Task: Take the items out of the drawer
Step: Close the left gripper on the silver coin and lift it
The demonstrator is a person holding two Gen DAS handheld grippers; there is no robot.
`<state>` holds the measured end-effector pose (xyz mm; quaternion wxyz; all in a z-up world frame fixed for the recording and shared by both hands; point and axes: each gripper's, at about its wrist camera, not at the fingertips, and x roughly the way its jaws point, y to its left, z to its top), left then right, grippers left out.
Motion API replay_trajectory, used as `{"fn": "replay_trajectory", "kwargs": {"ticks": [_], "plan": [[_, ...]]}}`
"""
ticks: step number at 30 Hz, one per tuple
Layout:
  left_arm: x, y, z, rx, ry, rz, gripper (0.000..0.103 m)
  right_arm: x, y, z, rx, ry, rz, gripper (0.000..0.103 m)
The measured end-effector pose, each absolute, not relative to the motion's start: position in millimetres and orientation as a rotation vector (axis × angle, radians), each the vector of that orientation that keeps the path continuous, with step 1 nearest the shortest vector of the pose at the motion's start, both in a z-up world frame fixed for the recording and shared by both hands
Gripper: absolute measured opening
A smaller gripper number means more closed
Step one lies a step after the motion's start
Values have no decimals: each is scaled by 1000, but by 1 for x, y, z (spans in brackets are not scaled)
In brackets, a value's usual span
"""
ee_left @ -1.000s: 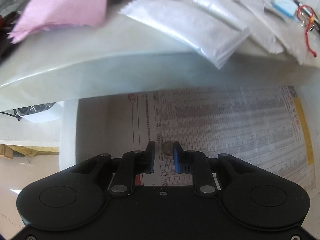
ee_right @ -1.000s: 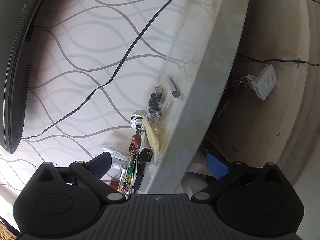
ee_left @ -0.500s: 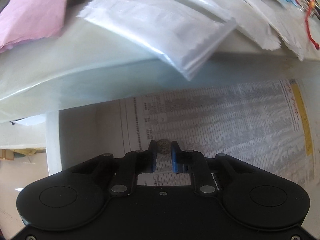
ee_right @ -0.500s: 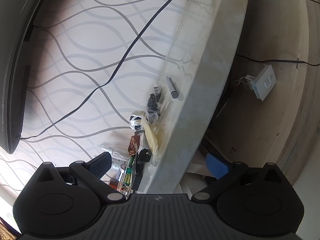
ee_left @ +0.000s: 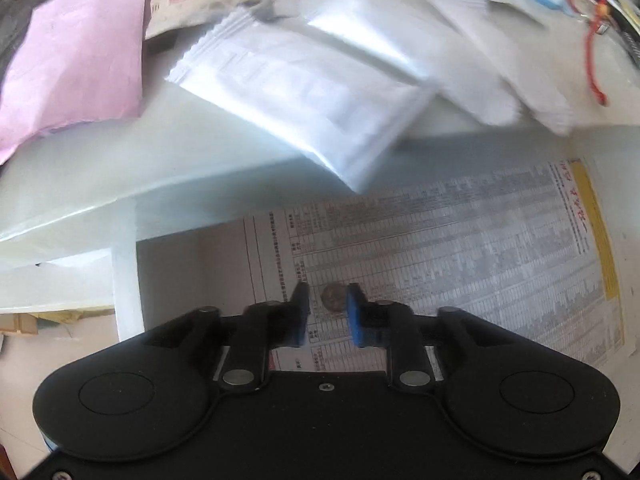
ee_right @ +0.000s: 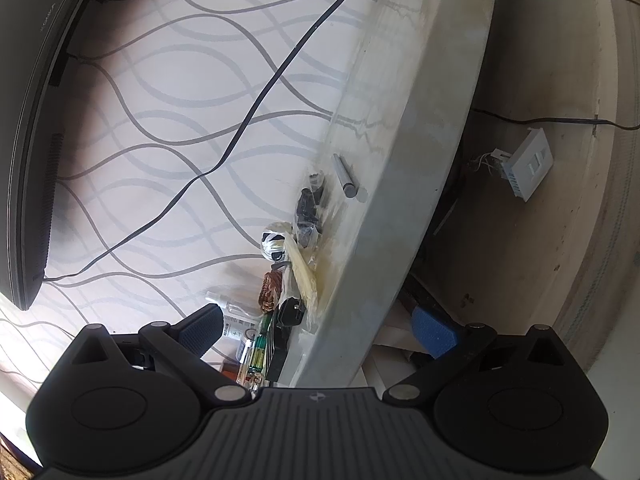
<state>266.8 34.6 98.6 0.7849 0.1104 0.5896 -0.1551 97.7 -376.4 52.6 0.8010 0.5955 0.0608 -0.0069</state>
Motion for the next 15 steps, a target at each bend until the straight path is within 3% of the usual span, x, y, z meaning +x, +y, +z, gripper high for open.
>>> {"fn": "replay_trajectory", "kwargs": {"ticks": [4,8,11,13,15], "plan": [[275,37,90,202,1322,-311,24,96,-377,52,1279,120,-22,103],[280,36,88,182,1337,-306,37,97,-377,52,1279,121,-25,103],[281,29,88,221,1342,-290,37,99,-377,53,1276,128,-24,103],[282,26,89,231,1342,-286,32,99,-377,53,1276,130,-22,103],[285,27,90,226,1342,-284,15,100,-377,53,1278,129,-21,103]]}}
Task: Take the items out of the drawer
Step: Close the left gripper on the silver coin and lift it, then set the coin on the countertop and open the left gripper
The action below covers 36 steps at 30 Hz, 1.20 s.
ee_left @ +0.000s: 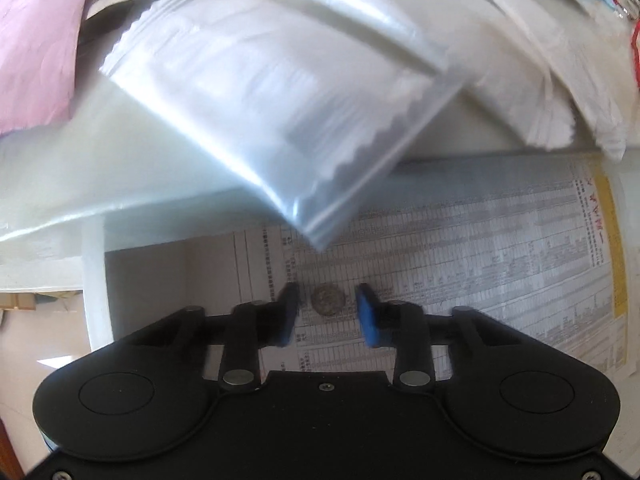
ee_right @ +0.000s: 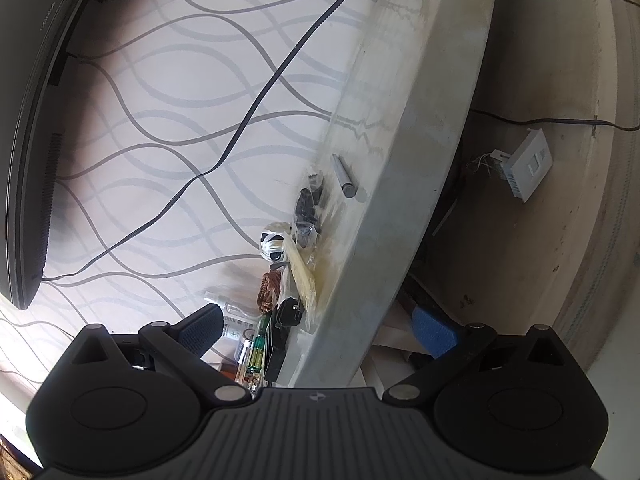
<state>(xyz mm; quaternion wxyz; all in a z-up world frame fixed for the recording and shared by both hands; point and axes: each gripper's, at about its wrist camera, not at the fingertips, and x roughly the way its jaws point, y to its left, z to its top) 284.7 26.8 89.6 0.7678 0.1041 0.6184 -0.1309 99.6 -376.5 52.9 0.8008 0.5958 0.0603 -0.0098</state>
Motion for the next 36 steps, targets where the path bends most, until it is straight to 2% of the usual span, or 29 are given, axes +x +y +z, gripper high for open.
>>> {"fn": "replay_trajectory", "kwargs": {"ticks": [15,19,26,28,36], "plan": [[274,30,109,191,1373,-409,15,101,-378,53,1292,120,-18,103],[264,17,147,208,1298,-498,15,100,-378,53,1290,119,-23,103],[241,-28,244,203,1021,-673,15,102,-378,53,1292,118,-16,103],[249,-70,214,193,979,-712,15,102,-379,53,1296,116,-12,103],[267,-135,184,186,985,-745,16,100,-381,51,1313,109,-5,103]]}}
